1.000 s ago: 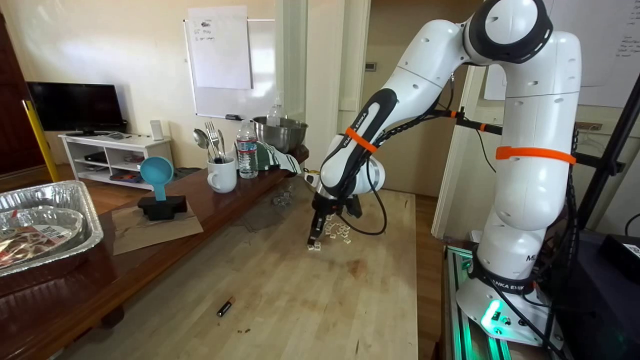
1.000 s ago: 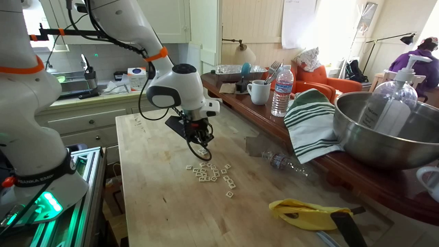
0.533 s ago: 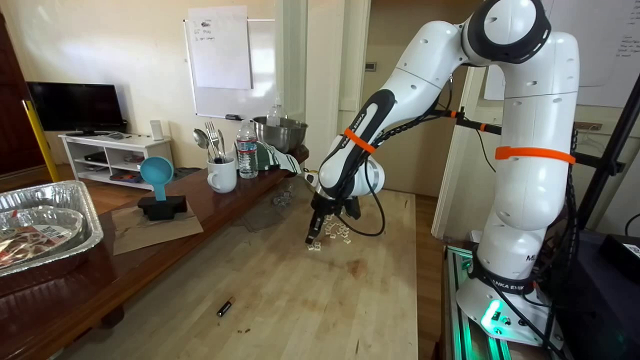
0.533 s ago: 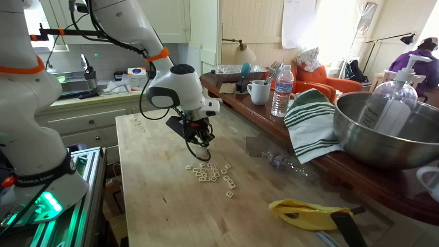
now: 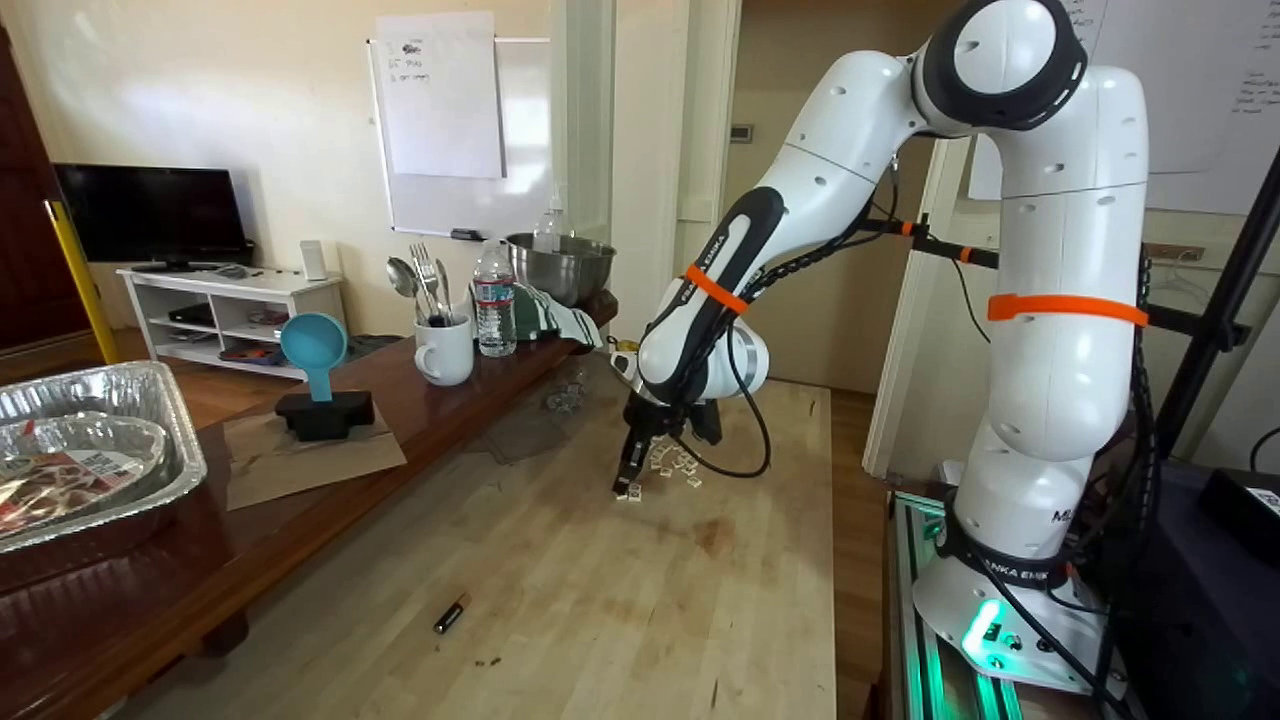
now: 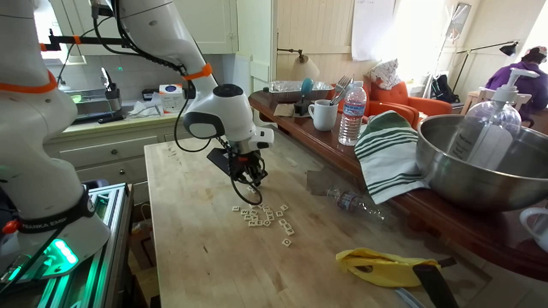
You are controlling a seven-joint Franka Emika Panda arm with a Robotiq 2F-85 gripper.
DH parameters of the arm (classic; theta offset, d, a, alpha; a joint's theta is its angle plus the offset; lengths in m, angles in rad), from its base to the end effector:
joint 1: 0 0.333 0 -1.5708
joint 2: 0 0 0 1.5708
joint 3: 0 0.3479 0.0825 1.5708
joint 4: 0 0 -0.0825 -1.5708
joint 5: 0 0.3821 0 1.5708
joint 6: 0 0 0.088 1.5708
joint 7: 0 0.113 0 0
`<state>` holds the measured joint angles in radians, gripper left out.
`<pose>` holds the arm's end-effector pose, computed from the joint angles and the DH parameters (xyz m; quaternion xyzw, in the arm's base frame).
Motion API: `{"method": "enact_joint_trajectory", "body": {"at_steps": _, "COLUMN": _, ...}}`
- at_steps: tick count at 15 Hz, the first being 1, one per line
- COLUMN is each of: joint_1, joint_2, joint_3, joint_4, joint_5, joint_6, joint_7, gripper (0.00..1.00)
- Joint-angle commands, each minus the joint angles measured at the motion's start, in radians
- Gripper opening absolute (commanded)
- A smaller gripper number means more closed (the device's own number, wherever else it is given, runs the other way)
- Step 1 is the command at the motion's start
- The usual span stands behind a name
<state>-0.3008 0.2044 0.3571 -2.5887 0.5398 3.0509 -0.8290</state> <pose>0.4652 -0.0102 0.2386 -0.9743 -0.1657 -0.1471 0.0407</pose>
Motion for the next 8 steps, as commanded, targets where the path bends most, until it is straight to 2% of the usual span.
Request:
{"method": "enact_joint_trajectory", "body": {"at_steps": 1, "joint_1": -0.003, "joint_2": 0.034, "joint_3": 0.003, "joint_4": 0.005, "joint_5": -0.022, "joint_6": 0.003, "joint_7": -0.041, "gripper": 0.0}}
{"method": "enact_joint_trajectory", "body": {"at_steps": 5, "joint_1": 0.002, "joint_2": 0.033, "joint_3": 0.0, "joint_4": -0.004, "joint_5": -0.054, "joint_6": 0.0, "joint_7": -0.085, "gripper": 0.0}}
{"method": "enact_joint_trajectory", "body": {"at_steps": 8, "joint_1": -0.011, "joint_2": 0.039, "joint_3": 0.023, "joint_4": 0.003, "joint_5": -0.039, "joint_6": 0.01, "joint_7": -0.13, "gripper": 0.0}}
